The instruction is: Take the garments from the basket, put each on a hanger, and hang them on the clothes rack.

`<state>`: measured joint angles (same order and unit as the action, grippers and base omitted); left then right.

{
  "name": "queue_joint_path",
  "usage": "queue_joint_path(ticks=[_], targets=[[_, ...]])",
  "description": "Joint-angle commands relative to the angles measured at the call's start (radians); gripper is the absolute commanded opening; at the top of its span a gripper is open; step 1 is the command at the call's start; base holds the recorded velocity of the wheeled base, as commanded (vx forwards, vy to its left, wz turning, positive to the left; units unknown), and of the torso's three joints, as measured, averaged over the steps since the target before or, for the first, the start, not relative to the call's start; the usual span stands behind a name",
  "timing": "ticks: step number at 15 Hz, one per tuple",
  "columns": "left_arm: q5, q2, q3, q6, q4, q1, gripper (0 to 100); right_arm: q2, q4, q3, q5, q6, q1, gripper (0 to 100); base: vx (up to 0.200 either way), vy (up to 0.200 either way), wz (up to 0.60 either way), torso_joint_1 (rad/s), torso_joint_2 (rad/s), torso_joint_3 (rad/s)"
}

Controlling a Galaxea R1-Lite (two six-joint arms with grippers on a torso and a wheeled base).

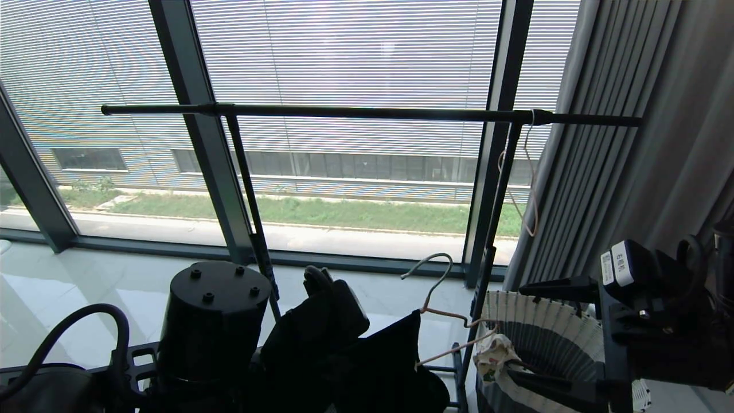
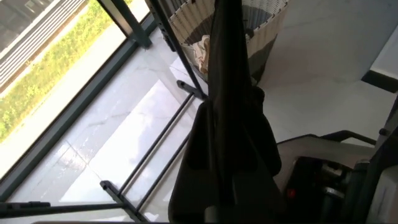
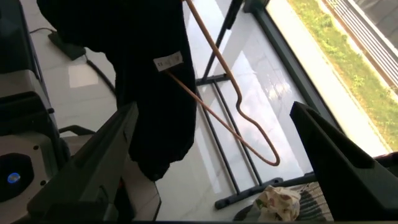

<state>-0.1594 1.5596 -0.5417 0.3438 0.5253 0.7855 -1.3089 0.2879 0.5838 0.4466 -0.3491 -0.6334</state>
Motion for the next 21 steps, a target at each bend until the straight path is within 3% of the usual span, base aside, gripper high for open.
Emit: queue_joint_path(ticks=[1, 5, 8, 10, 12, 13, 17, 21], targets=[[0.000, -0.004, 0.003, -0.002, 0.001, -0.015, 0, -0.001, 0.001, -0.009, 0.000, -0.001, 0.011, 100, 0.000, 0.000, 0.00, 0.000, 0.00, 0.000], [-0.006, -0.042, -0.076, -0.012, 0.009, -0.112, 0, -0.018, 0.066, -0.082, 0.000, 0.073, 0.006, 100, 0.000, 0.000, 0.00, 0.000, 0.00, 0.000], [-0.012, -0.075, -0.153, -0.011, 0.009, -0.124, 0, -0.124, 0.283, -0.094, -0.006, 0.411, -0.046, 100, 0.000, 0.000, 0.00, 0.000, 0.00, 0.000], [-0.022, -0.079, -0.164, -0.005, 0.010, -0.118, 0, -0.231, 0.412, -0.094, -0.088, 0.524, -0.046, 100, 0.000, 0.000, 0.00, 0.000, 0.00, 0.000], [-0.016, -0.084, -0.169, -0.003, 0.038, -0.081, 0, -0.302, 0.471, -0.093, -0.180, 0.576, -0.048, 100, 0.000, 0.000, 0.00, 0.000, 0.00, 0.000], [-0.014, -0.084, -0.167, -0.003, 0.044, -0.075, 0, -0.329, 0.502, -0.091, -0.183, 0.593, -0.054, 100, 0.000, 0.000, 0.00, 0.000, 0.00, 0.000], [-0.014, -0.084, -0.172, 0.000, 0.044, -0.066, 0, -0.434, 0.585, -0.067, -0.264, 0.585, -0.061, 100, 0.000, 0.000, 0.00, 0.000, 0.00, 0.000], [-0.014, -0.076, -0.193, 0.000, 0.044, -0.068, 0, -0.458, 0.586, -0.078, -0.307, 0.542, -0.080, 100, 0.000, 0.000, 0.00, 0.000, 0.00, 0.000]])
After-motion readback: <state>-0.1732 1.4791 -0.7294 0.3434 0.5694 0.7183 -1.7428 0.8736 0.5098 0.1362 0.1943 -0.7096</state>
